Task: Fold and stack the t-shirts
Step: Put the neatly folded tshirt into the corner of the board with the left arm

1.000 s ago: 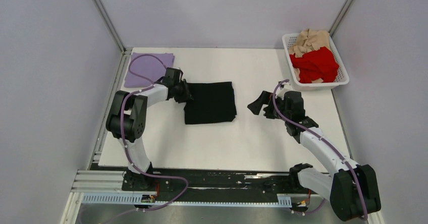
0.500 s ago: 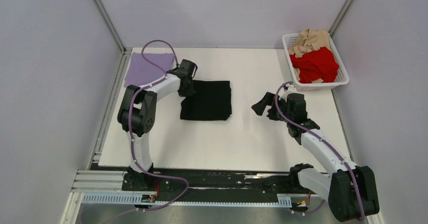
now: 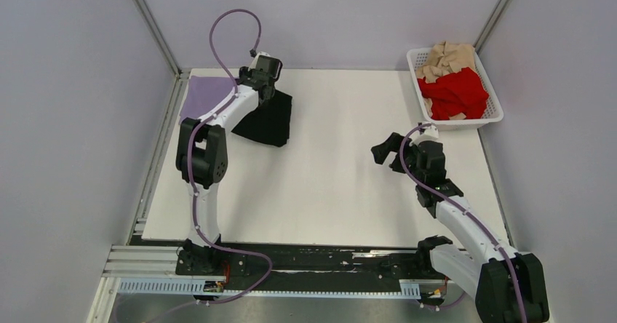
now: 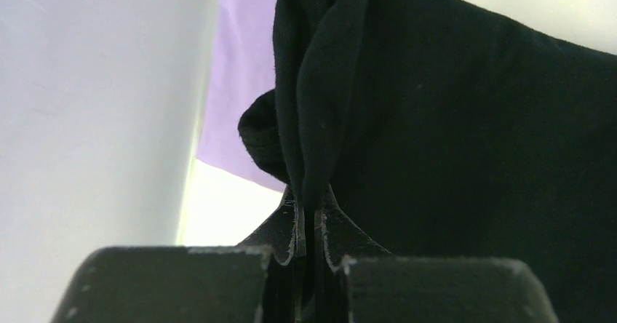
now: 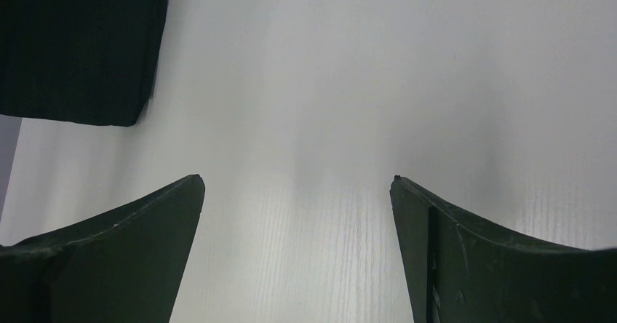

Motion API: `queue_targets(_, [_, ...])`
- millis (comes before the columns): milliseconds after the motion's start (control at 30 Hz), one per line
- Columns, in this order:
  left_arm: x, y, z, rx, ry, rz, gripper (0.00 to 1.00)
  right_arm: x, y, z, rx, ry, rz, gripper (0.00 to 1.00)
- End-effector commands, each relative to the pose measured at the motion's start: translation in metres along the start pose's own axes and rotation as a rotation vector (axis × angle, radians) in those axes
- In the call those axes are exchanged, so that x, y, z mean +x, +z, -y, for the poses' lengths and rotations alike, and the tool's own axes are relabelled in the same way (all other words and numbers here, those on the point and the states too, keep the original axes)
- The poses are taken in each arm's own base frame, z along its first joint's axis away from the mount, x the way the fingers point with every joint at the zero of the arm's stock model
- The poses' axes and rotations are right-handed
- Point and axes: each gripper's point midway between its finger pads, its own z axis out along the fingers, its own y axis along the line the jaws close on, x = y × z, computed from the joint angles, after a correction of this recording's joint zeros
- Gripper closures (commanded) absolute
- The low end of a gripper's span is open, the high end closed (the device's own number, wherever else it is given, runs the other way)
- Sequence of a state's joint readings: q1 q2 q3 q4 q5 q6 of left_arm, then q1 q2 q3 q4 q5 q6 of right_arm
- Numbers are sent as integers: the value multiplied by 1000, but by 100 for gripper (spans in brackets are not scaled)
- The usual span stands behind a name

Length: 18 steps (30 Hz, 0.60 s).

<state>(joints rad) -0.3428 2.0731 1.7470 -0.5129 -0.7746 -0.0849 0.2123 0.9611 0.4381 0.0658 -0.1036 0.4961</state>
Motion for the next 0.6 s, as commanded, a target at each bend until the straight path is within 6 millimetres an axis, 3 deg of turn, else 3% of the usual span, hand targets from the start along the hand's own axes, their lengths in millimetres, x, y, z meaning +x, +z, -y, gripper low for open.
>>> queue_targets(0, [-43, 11, -44, -181, 92, 95, 100, -26, -2, 2, 23, 1, 119, 0])
queue_targets(200, [-78, 14, -71, -228, 128, 177, 100, -27, -3, 2, 25, 5, 129, 0])
queue_targets(400, [-111, -3, -92, -248, 139, 233, 100, -25, -1, 3, 34, 17, 116, 0])
queue_targets(567, [-125, -17, -105, -247, 135, 250, 100, -23, -2, 7, 58, 41, 110, 0])
